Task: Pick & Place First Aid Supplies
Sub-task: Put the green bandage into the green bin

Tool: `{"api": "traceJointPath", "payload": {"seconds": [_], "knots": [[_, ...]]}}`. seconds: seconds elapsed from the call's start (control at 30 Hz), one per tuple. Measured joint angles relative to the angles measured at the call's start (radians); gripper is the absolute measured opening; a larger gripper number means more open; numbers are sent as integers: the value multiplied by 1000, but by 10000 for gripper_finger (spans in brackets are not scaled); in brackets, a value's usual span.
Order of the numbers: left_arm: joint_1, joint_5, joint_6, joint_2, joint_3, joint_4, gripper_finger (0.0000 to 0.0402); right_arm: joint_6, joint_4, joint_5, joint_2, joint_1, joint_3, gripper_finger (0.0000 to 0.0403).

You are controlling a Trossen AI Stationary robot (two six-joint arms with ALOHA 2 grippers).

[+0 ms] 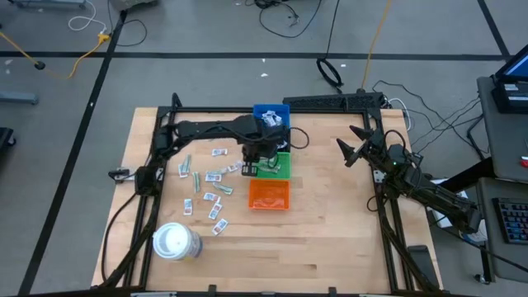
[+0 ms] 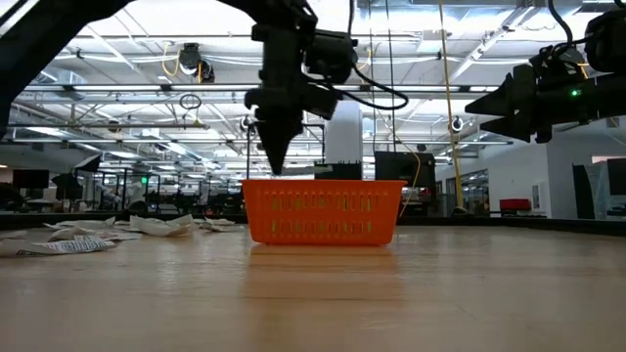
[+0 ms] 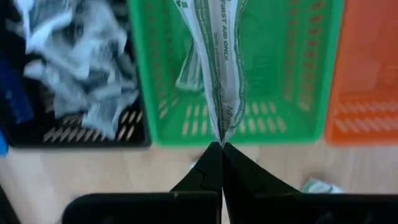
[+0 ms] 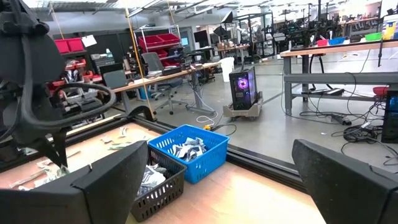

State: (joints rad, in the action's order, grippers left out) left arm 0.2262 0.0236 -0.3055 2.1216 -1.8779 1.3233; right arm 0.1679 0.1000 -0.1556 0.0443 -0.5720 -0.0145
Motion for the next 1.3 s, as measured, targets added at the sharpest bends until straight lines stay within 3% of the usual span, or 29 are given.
{"api": "traceJointPath", "payload": {"seconds": [0.27, 0.4, 0.57, 0.8, 0.93, 1.1, 1.3], "knots": [[-33, -24, -5, 87, -63, -11, 3, 0, 0, 0, 0, 0, 0, 393], [-37, -25, -6, 87, -63, -31, 25, 0, 0, 0, 0, 0, 0, 393], [-36, -46, -4, 86, -63, -57, 91, 0, 0, 0, 0, 0, 0, 393], [-35, -101, -6, 86, -63, -58, 233, 0, 0, 0, 0, 0, 0, 393], [-22, -94, 9, 86, -63, -56, 294, 0, 0, 0, 0, 0, 0, 393], [-3, -93, 23, 73, -64, -43, 335, 0, 0, 0, 0, 0, 0, 393], [24, -94, -22, 40, -64, -40, 348, 0, 0, 0, 0, 0, 0, 393]]}}
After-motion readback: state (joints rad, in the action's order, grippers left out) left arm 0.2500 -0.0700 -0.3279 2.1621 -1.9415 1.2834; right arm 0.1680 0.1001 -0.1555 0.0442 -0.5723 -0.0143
